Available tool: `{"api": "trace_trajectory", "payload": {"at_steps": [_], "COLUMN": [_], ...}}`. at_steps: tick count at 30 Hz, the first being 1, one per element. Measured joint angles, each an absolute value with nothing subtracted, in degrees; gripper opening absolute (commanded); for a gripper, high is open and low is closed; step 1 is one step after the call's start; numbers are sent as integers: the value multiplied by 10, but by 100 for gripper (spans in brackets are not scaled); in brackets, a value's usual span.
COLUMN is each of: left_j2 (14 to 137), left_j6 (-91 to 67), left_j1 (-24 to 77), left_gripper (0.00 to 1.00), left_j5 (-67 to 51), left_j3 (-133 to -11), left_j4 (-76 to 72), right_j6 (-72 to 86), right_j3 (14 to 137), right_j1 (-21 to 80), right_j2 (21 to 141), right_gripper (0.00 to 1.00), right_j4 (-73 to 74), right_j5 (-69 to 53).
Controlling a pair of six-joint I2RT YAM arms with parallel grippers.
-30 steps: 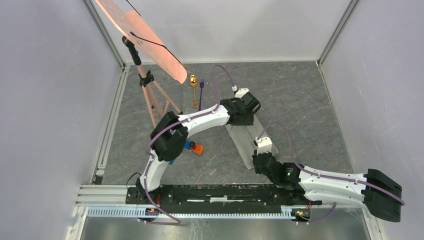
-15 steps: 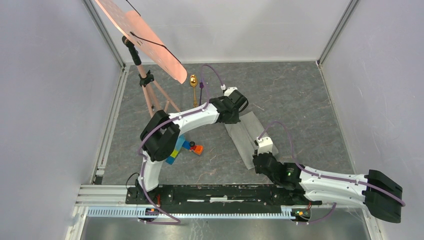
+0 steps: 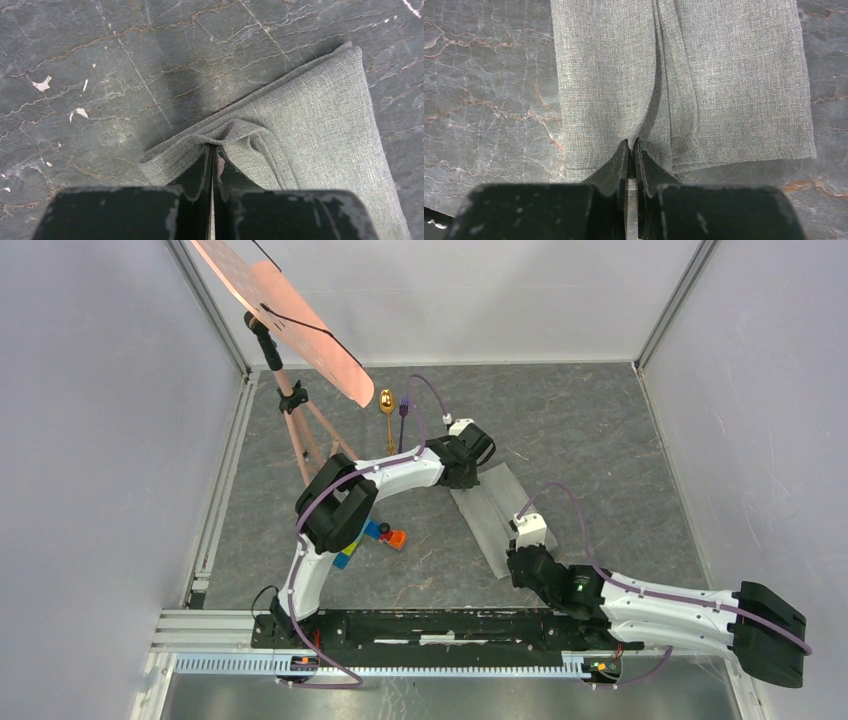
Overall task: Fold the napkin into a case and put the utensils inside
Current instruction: Smooth out the 2/3-rectangle-folded napkin at the center of the board.
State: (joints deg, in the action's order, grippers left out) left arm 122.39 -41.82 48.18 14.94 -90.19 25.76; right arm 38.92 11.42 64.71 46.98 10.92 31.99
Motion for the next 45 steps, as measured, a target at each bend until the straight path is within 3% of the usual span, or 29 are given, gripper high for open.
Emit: {"api": "trace_trajectory", "payload": {"at_steps": [8,11,14,21,29,37,45], "left_j2": [1228,1228,1228,1227,1227,1227,1227], "left_j6": [-417,-410,-405,-404,-404,-393,-381], "left_j1": [481,480,480,479,479,478,476], "left_gripper": [2,2,2,2,2,2,2], "left_j5": [143,142,140,133,131,127,119], "left_j3": [-902,-900,-899,-897,-896,-896,-896], "left_j4": [245,239,236,232,226,225,224], "right_j6": [339,292,248,232,293,311,298], "right_j3": [193,241,271,246,232,246,138], "right_j1": [634,591,525,353,264,210,200], "right_j2": [470,482,509,624,828,943,879], "right_gripper": [45,53,49,35,43,43,45], "right_j4": [197,198,159,-51,-287,-373,-385], "right_j5": [322,289,212,-111,-377,-469,-493]}}
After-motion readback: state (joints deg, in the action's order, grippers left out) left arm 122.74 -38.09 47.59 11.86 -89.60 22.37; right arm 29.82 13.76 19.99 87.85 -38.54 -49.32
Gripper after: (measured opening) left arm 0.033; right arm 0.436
